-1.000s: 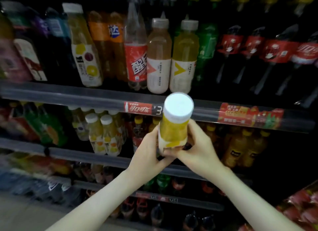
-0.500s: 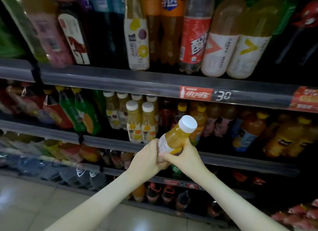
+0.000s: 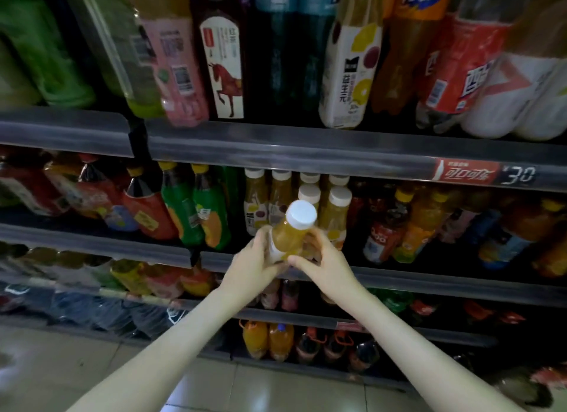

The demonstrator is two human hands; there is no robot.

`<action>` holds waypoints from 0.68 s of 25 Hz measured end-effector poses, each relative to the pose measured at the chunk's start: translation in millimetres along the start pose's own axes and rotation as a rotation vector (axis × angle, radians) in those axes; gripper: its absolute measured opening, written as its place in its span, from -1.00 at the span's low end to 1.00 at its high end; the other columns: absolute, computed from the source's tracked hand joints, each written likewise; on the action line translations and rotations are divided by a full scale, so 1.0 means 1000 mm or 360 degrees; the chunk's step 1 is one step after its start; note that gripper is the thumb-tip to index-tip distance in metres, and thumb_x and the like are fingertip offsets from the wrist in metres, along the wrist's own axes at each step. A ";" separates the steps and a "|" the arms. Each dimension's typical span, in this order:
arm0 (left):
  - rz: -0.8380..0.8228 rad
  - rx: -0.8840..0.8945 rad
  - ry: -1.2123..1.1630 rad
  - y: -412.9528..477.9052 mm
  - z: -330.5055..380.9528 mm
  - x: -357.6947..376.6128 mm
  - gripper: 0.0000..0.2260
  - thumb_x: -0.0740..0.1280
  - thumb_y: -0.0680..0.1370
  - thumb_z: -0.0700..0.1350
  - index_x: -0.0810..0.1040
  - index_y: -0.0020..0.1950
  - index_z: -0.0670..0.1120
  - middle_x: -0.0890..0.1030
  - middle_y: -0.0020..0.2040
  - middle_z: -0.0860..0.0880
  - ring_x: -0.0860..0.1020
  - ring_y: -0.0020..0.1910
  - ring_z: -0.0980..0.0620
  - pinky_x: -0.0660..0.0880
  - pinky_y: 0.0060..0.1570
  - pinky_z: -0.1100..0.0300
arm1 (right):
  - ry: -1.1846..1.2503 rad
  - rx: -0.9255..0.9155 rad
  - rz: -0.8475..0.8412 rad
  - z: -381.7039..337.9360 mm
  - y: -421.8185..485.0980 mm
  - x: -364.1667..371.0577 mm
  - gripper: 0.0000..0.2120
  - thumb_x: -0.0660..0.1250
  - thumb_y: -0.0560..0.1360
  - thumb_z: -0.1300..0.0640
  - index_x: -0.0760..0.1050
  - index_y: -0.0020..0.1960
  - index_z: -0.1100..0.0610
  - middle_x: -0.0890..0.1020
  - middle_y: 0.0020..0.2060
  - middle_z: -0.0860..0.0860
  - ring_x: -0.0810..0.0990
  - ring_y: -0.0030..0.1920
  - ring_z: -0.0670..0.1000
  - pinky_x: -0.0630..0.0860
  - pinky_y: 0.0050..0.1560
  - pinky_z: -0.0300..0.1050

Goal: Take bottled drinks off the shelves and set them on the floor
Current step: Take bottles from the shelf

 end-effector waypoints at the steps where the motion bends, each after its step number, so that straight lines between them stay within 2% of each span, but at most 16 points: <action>1: 0.0072 0.0001 -0.0095 0.007 -0.007 -0.004 -0.33 0.43 0.47 -0.02 0.16 0.48 -0.04 0.51 0.28 -0.05 0.50 0.23 -0.08 0.46 0.13 0.09 | -0.0055 -0.0035 0.0047 0.002 0.005 -0.003 -0.52 0.40 0.50 0.10 0.28 0.32 -0.13 0.48 0.23 -0.19 0.46 0.23 -0.21 0.41 0.22 -0.30; 4: 0.0089 -0.0039 -0.0260 0.031 -0.023 -0.007 -0.36 0.46 0.46 -0.07 0.20 0.43 -0.02 0.52 0.14 0.06 0.53 0.18 -0.04 0.44 0.03 0.21 | -0.0305 -0.0014 0.0266 0.011 0.012 -0.018 -0.55 0.32 0.56 0.13 0.27 0.40 0.01 0.44 0.30 -0.07 0.41 0.29 -0.11 0.37 0.27 -0.22; 8: -0.0059 -0.0018 -0.0323 0.056 -0.026 0.004 -0.34 0.45 0.47 -0.09 0.19 0.47 -0.03 0.51 0.21 0.02 0.49 0.22 -0.02 0.40 0.06 0.22 | -0.0556 0.0026 0.0307 0.027 0.016 -0.022 -0.47 0.31 0.55 0.16 0.21 0.46 0.10 0.35 0.37 0.01 0.33 0.38 -0.04 0.35 0.38 -0.08; 12: -0.0223 -0.0023 -0.0274 0.069 -0.032 0.021 -0.44 0.40 0.51 -0.14 0.23 0.44 -0.08 0.50 0.26 -0.03 0.46 0.26 -0.04 0.37 0.07 0.25 | -0.0624 -0.0033 0.0310 0.033 0.014 -0.024 -0.51 0.29 0.56 0.15 0.22 0.45 0.07 0.35 0.32 -0.04 0.34 0.34 -0.08 0.36 0.33 -0.17; 14: -0.0217 -0.0032 -0.0170 0.070 -0.036 0.026 -0.50 0.35 0.54 -0.13 0.23 0.42 -0.13 0.53 0.21 -0.08 0.50 0.21 -0.09 0.44 0.05 0.18 | -0.0648 -0.0063 0.0526 0.036 0.010 -0.037 -0.55 0.29 0.56 0.17 0.27 0.41 0.10 0.39 0.26 -0.01 0.39 0.29 -0.05 0.40 0.29 -0.14; 16: -0.0132 0.0005 0.0015 0.066 -0.035 0.029 -0.51 0.30 0.57 -0.11 0.20 0.42 -0.19 0.53 0.20 -0.18 0.54 0.12 -0.18 0.51 -0.01 0.05 | -0.0735 -0.0077 0.0945 0.038 0.005 -0.061 -0.52 0.33 0.52 0.22 0.28 0.40 0.18 0.41 0.23 0.10 0.40 0.25 0.04 0.43 0.28 0.02; 17: -0.0020 0.0061 0.0093 0.062 -0.034 0.030 -0.45 0.29 0.58 -0.11 0.13 0.48 -0.20 0.47 0.28 -0.23 0.53 0.15 -0.22 0.52 0.00 0.01 | -0.0806 -0.0081 0.1147 0.040 0.003 -0.075 -0.47 0.36 0.48 0.25 0.26 0.40 0.21 0.40 0.24 0.16 0.38 0.25 0.11 0.42 0.27 0.10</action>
Point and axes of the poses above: each hand's wrist, its own y-axis towards the middle knuckle, its own x-axis out of the palm, z = x × y, the point moved 4 cm from there along y, towards the middle knuckle
